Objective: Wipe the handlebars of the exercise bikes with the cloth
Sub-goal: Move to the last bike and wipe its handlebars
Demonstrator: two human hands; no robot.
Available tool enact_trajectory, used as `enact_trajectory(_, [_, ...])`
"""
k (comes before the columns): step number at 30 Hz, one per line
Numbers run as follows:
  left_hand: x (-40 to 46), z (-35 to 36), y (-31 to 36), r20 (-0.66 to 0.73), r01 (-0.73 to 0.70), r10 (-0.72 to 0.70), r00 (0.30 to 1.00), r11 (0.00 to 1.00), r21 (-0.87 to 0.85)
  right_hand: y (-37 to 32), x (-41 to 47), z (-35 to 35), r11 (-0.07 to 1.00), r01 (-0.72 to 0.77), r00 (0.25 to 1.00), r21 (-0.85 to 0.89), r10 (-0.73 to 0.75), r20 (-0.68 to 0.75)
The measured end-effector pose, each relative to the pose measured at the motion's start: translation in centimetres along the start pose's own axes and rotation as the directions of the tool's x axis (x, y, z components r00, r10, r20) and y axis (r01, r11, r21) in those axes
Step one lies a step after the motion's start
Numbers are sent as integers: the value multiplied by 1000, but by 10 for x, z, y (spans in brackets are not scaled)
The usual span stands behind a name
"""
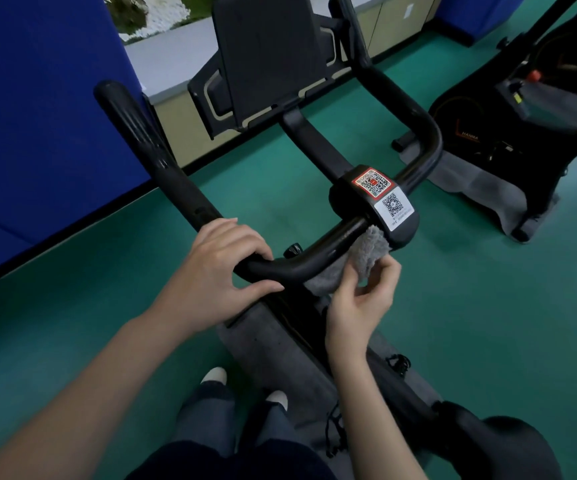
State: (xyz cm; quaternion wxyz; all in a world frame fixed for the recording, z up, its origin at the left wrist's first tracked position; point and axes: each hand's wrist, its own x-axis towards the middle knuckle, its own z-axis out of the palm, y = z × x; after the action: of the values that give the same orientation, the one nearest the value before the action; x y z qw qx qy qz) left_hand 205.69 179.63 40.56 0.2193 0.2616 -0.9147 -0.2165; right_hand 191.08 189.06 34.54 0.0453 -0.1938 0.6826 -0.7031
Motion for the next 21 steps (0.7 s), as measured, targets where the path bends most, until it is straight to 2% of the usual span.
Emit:
enact_trajectory(4, [0,1,-2,-4,-9,9,1000,1000,0,0,-25,5,960,-178,984,215,169,60])
enact_trajectory(7, [0,1,-3,-3,-14,14,1000,1000,-5,0,-29,8,817,-401,914,415,388,120])
enact_trajectory(9, [0,0,-4,4,-23,23,1000,1000,-6,2,-22,13,735,-457,878,501,462,125])
enact_trajectory(15, [0,-1,-4,6,-29,29,1000,1000,0,8,3,24,565,-475,832,674,538,135])
enact_trajectory(18, [-1,-1,-4,4,-27,27,1000,1000,-1,6,-4,29,502,-514,817,696,533,219])
enact_trajectory(21, [-1,-1,-3,-3,-28,28,1000,1000,3,1,-27,26,483,-590,787,646,521,330])
